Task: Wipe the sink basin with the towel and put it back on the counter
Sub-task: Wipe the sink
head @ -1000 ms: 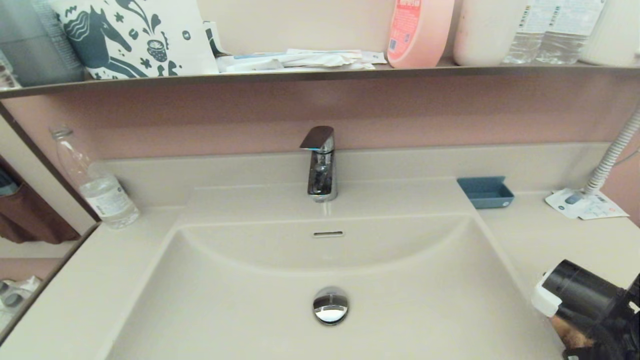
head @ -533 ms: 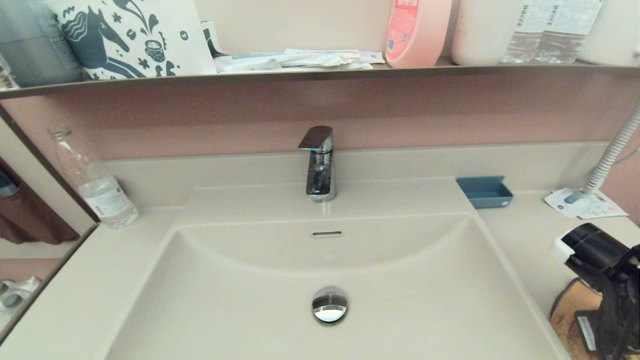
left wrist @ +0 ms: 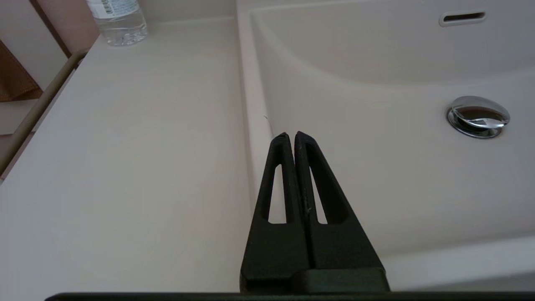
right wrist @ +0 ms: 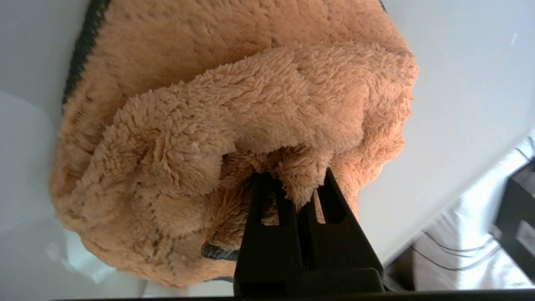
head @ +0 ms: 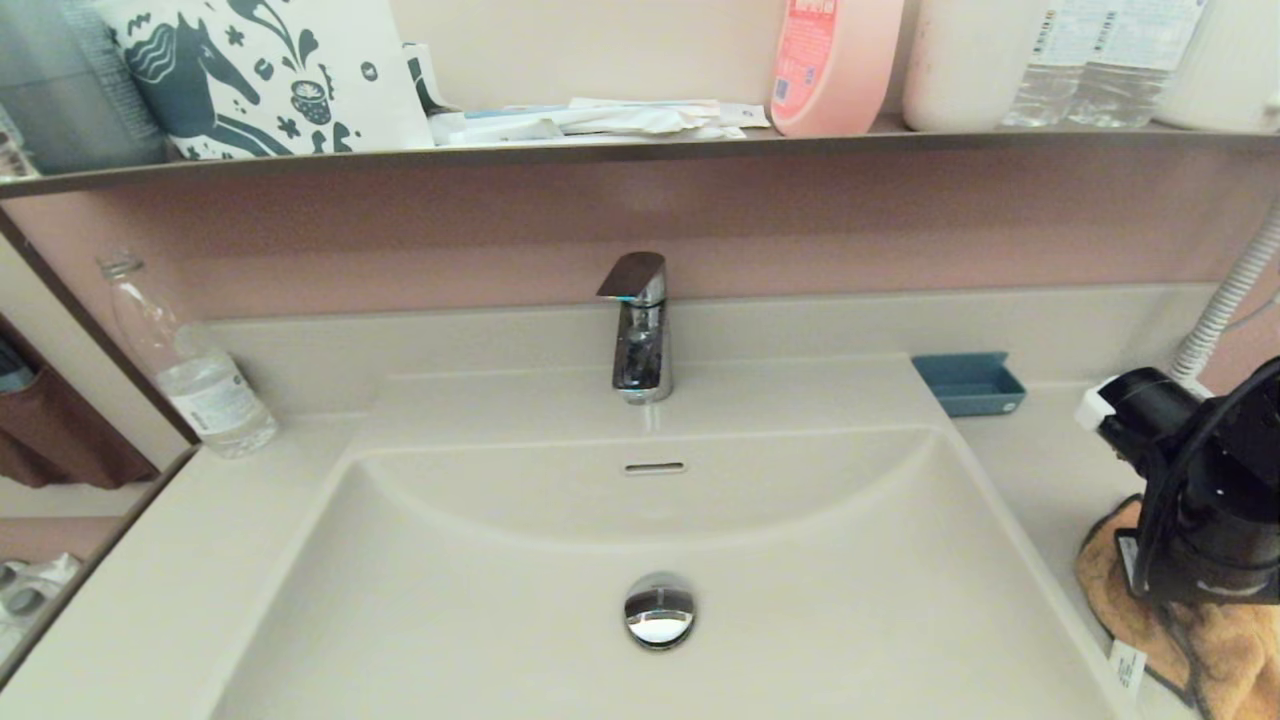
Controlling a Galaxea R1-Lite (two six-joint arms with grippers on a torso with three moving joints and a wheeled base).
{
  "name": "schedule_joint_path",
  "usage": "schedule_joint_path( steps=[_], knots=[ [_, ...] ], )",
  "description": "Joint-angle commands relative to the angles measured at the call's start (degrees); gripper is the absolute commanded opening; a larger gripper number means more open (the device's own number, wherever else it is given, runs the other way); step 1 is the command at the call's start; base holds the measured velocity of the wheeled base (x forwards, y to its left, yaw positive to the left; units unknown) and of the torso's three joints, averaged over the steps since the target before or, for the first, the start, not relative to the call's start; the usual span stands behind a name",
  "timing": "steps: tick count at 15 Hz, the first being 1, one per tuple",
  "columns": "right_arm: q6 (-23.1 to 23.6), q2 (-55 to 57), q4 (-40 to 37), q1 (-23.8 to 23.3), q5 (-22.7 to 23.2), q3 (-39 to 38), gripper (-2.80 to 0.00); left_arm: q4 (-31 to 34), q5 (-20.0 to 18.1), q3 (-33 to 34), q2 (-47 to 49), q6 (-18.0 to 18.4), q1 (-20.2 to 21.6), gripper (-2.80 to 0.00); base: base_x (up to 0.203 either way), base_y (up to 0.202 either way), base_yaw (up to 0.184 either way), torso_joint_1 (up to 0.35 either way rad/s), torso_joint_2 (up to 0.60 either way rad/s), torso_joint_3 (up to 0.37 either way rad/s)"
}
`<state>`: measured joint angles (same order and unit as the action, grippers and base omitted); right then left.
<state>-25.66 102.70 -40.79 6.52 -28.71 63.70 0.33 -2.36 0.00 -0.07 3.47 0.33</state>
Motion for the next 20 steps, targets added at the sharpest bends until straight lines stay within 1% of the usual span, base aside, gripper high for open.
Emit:
schedule_joint_path(
  steps=[1, 3, 5, 6, 9, 10, 13, 15, 18, 20],
  knots=[
    [0.17, 4.38, 0.46, -1.37, 0.04, 3.15, -2.8, 0.02, -0.01, 0.0, 0.07, 0.04, 0.02, -2.8, 0.0, 0.0, 0.0, 0.0, 0.0, 0.0],
    [2.92, 5.72, 1.17, -4.05, -0.17, 6.05, -2.8, 0.02, -0.01, 0.0, 0.07, 0.04, 0.02, -2.8, 0.0, 0.0, 0.0, 0.0, 0.0, 0.0],
    [3.65, 6.76, 1.23, -5.99, 0.06, 10.38, -2.8, 0.02, -0.01, 0.0, 0.07, 0.04, 0.02, -2.8, 0.0, 0.0, 0.0, 0.0, 0.0, 0.0],
    [3.59, 7.0, 1.24, -6.44, 0.8, 12.33, -2.8, 0.02, -0.01, 0.0, 0.07, 0.04, 0.02, -2.8, 0.0, 0.0, 0.0, 0.0, 0.0, 0.0],
    [3.54, 2.92, 0.65, -5.62, 5.95, 17.3, -2.8, 0.02, -0.01, 0.0, 0.07, 0.04, 0.02, -2.8, 0.0, 0.0, 0.0, 0.0, 0.0, 0.0],
    [3.66, 0.7, -1.05, -4.69, 6.82, 18.73, -2.8, 0.02, -0.01, 0.0, 0.07, 0.04, 0.02, -2.8, 0.0, 0.0, 0.0, 0.0, 0.0, 0.0],
    [3.55, -5.89, -9.58, -1.63, 7.86, 24.48, -2.8, 0.02, 0.01, 0.0, 0.07, 0.04, 0.02, -2.8, 0.0, 0.0, 0.0, 0.0, 0.0, 0.0],
    [3.52, -9.58, -13.49, -1.18, 8.03, 27.81, -2.8, 0.02, -0.01, 0.0, 0.07, 0.04, 0.02, -2.8, 0.0, 0.0, 0.0, 0.0, 0.0, 0.0],
    [3.54, -14.14, -19.62, -3.11, 8.03, 30.78, -2.8, 0.02, -0.01, 0.0, 0.07, 0.04, 0.02, -2.8, 0.0, 0.0, 0.0, 0.0, 0.0, 0.0],
    [3.96, -16.16, -24.06, -6.45, 7.97, 32.36, -2.8, 0.02, -0.01, 0.0, 0.07, 0.04, 0.02, -2.8, 0.0, 0.0, 0.0, 0.0, 0.0, 0.0]
  ],
)
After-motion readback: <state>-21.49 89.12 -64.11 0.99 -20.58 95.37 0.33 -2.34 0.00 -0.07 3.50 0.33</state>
